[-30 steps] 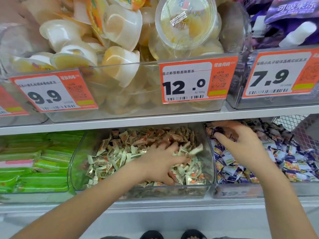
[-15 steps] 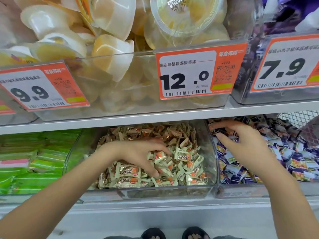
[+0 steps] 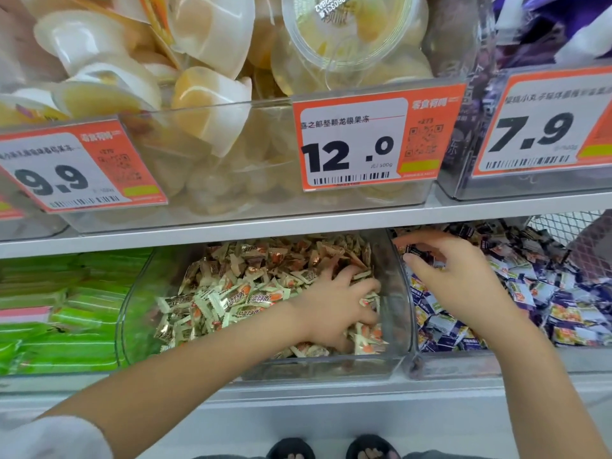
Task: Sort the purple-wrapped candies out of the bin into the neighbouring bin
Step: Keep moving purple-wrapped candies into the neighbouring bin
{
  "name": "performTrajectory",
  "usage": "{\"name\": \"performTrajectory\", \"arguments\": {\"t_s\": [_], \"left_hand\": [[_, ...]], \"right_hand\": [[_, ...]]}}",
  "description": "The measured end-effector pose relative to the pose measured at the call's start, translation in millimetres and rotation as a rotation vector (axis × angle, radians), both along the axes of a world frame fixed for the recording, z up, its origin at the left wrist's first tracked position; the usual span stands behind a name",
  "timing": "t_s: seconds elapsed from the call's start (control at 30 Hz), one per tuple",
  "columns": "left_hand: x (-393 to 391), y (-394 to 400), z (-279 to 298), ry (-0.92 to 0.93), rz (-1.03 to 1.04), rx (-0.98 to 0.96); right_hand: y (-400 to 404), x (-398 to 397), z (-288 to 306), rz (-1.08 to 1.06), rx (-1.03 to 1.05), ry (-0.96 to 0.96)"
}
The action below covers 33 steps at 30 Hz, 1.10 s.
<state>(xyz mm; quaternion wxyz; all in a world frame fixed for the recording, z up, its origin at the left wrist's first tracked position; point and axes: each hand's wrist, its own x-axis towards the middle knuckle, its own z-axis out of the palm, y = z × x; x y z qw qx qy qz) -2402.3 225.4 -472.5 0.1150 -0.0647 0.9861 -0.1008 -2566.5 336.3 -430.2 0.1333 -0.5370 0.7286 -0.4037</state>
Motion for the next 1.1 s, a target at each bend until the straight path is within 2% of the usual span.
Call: {"name": "performTrajectory", "arguments": {"t_s": [0.1,0.2,0.43,0.57,0.67,0.77,0.87,0.97,1.1], "left_hand": [[7,-19,6,0.053,0.069,-0.004],[22,-43,12,0.132,0.272,0.126],[32,-77,20,0.247,0.576,0.326],[34,-81,21,0.288,0.609,0.372],[31,-68,23,0.283,0.549,0.329],[20,-46,19,0.296,0.320,0.223],[2,-22,4,0.115,0.121,0.212],[-11,-9,-13,-0.038,0.108,0.065],[-11,-15,-12,-0.104,0.159,0.047]], "right_hand": [[1,-2,-2,0.011,-0.008,-0.014],[3,-4,-3,0.017,-0.012,-0.012],[7,-9,-2,0.017,0.009,-0.011],[6,-6,-2,0.019,0.022,-0.017],[4,-5,-2,0.025,0.010,-0.013],[3,-6,-2,0.025,-0.006,-0.001],[2,-5,-3,0.022,-0.014,0.004],[1,-5,-4,0.024,-0.018,-0.008],[0,-5,-5,0.024,-0.007,-0.017]]}}
